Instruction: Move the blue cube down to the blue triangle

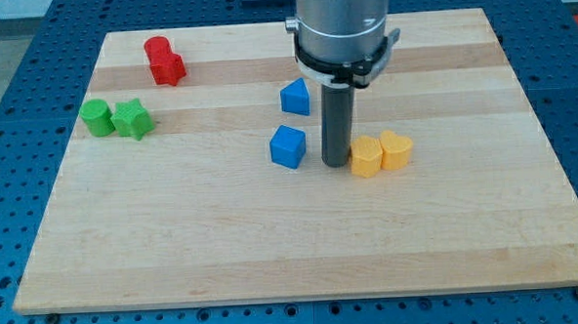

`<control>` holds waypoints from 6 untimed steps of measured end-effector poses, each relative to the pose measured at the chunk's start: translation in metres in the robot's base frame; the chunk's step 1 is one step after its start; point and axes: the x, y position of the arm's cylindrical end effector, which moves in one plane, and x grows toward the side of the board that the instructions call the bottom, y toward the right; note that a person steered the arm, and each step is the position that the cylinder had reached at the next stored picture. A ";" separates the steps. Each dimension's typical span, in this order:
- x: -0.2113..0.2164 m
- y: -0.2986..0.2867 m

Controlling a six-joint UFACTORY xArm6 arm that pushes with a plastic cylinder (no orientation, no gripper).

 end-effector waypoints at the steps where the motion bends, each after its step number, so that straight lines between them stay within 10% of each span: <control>1: 0.003 0.008; 6: 0.035 -0.055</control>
